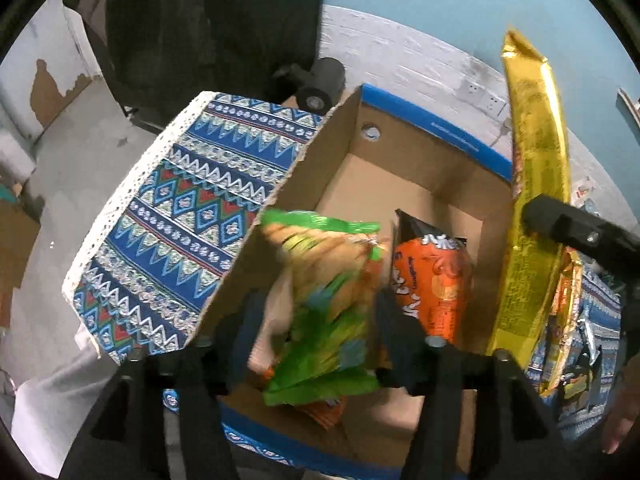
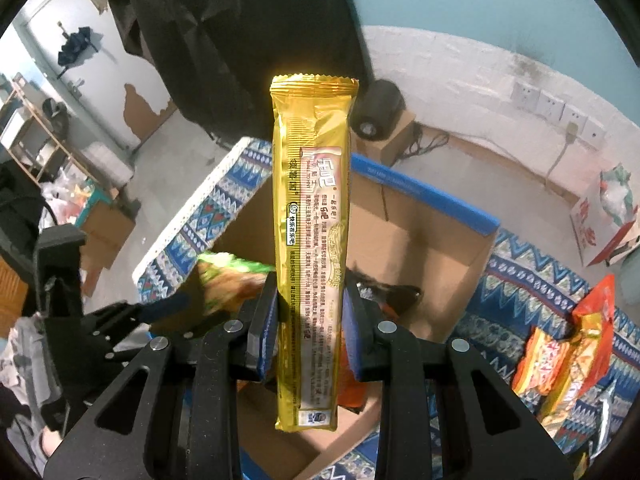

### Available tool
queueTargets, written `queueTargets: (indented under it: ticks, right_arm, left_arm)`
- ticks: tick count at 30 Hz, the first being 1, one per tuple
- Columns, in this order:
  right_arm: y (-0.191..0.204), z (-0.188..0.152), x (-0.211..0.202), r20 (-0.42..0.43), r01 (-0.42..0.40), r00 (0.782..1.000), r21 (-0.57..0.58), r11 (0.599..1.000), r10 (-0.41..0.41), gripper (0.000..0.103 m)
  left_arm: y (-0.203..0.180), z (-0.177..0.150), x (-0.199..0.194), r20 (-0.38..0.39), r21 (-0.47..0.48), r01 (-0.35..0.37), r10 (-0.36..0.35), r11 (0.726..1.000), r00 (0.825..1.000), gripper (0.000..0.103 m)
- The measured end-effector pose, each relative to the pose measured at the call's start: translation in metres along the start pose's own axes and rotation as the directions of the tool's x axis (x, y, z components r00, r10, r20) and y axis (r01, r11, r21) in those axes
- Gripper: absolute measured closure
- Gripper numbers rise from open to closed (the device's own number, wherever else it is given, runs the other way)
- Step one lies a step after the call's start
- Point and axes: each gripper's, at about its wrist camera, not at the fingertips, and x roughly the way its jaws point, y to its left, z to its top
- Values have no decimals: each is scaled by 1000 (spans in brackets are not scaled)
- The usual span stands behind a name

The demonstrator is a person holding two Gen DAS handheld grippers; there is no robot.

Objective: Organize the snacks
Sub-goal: 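Lift both snacks, carry them into the cardboard box and open both tools, then withdraw both tools from the box toward the remaining snacks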

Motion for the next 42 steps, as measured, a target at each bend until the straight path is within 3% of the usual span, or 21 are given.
queueTargets:
  ticks: [2, 6, 19, 28, 35, 42]
  right_arm:
    - [2, -1, 7, -17, 1, 1000, 3, 1000, -1, 76]
    - [5, -5, 21, -48, 7, 999, 2, 1000, -6, 76]
    - [5, -8, 41, -107, -19, 994, 20, 1000, 21, 71]
    - [-7, -10, 17, -58, 45, 997, 19, 999, -44, 35]
    - [-24, -25, -13, -20, 154, 988, -15, 988, -154, 27]
    - [-55, -43, -44, -10, 207, 978, 23, 978, -207, 22]
  left_arm:
    - [-1, -1, -4, 12, 18, -25, 25, 1000, 1000, 35]
    - [-1, -1, -11, 32, 33, -54, 53, 998, 998, 33]
    - [5, 0, -19, 47, 27, -61, 59, 998, 997, 32]
    - [-11, -1, -24, 49, 47, -35, 32, 998, 998, 29]
    - [-41, -4, -34, 53, 98, 14, -20, 995, 998, 26]
    - [-81, -12, -35, 46, 169, 38, -47, 985, 998, 25]
